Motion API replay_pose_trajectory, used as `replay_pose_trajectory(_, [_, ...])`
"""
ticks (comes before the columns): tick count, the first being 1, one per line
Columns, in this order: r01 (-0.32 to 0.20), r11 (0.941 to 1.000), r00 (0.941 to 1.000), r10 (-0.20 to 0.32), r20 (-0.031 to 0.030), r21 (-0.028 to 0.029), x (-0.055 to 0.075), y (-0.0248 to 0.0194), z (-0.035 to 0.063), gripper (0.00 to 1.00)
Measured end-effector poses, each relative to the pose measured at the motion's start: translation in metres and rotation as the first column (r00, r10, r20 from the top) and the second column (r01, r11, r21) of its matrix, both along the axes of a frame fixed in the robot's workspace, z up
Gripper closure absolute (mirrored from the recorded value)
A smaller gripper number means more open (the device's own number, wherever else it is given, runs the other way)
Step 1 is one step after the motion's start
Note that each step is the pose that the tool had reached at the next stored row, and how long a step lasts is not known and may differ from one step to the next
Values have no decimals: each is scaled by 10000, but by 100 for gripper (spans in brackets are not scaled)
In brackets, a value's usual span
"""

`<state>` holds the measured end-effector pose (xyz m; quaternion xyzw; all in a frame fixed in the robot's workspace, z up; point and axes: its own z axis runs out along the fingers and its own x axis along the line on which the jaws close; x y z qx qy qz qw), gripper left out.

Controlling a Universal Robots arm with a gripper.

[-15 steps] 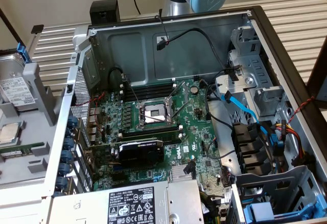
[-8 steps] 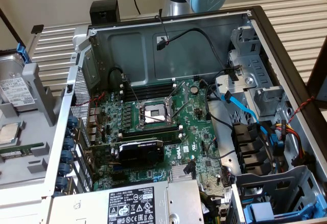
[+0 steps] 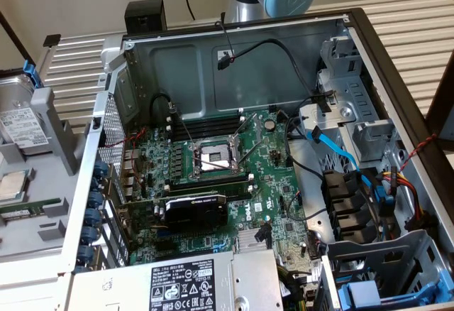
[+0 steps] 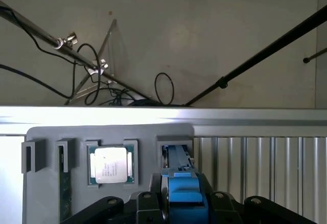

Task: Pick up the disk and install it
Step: 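Pick up the disk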

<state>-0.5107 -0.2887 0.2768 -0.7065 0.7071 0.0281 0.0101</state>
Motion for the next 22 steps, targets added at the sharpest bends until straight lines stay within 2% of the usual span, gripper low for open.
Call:
replay_pose_trajectory(10, [8, 10000, 10000, -8, 15, -75, 0, 0, 35, 62])
replay_pose_trajectory(17, [329, 9994, 9995, -329, -3, -76, 1, 0, 33, 62])
replay_pose_trajectory(22, [322, 9995, 9995, -322, -4, -77, 1, 0, 31, 63])
